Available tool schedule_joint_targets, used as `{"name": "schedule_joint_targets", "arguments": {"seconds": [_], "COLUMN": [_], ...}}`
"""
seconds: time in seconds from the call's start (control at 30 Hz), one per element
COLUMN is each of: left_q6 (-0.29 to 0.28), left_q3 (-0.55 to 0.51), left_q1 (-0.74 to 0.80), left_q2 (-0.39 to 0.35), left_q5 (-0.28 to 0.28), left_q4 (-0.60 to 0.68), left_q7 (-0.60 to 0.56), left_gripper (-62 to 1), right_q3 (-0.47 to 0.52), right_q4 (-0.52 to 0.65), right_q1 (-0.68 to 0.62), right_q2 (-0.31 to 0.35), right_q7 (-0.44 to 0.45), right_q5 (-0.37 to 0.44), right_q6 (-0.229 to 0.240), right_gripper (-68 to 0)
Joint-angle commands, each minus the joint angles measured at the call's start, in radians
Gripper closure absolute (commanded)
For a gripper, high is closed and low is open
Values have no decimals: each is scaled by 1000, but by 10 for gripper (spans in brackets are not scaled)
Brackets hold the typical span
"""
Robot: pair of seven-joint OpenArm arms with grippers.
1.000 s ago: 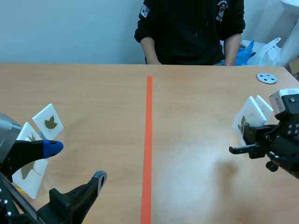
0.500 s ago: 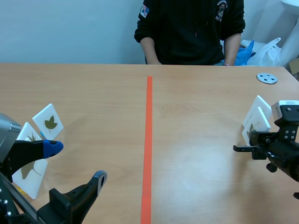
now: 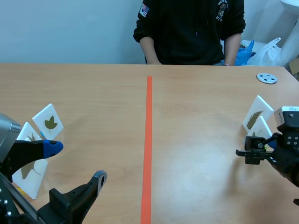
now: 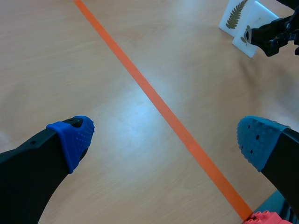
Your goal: Sort the leaf by its shape. The table is split by an orange tape line. A compound leaf with several leaflets goes to the left side, a simple leaf with one blade goes to the right side. Return to the home posture when a red brick is placed on the table.
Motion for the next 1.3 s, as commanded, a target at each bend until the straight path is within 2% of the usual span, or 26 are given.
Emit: {"name": "schedule_joint_targets", "arguments": {"seconds": [0.0, 0.1, 0.27, 0.37, 0.6, 0.7, 0.8, 0.97, 1.1, 1.27], "left_q6": [2, 2, 2, 2, 2, 2, 2, 1, 1, 1], "left_q3": [0, 0, 0, 0, 0, 0, 0, 0, 0, 0], "left_q1": [-3, -3, -3, -3, -3, -3, -3, -6, -6, -6], "left_q2": [5, 5, 5, 5, 5, 5, 5, 5, 5, 5], "left_q5": [-7, -7, -7, -7, -7, -7, -7, -7, -7, -7], "left_q4": [18, 18, 18, 18, 18, 18, 18, 18, 18, 18], "left_q7": [-16, -16, -16, -16, -16, -16, -16, -16, -16, -16], "left_gripper": [-623, -623, -623, -623, -623, -623, -623, -623, -623, -623], "right_q3": [2, 18, 74, 103, 149, 164, 166, 165, 165, 164], "right_q4": [39, 84, 227, 327, 576, 668, 752, 874, 946, 974], "right_q1": [11, -1, -56, -107, -282, -362, -441, -567, -621, -663], "right_q2": [14, 18, 20, 29, 69, 80, 84, 83, 83, 72], "right_q7": [15, 14, -6, -31, -76, -80, -111, -120, -143, -159], "right_q5": [4, 3, 5, 34, 124, 143, 171, 244, 247, 251], "right_q6": [5, 20, 42, 91, 202, 248, 253, 318, 321, 341], "right_gripper": [-431, -464, -548, -582, -585, -679, -679, -679, -679, -679]}}
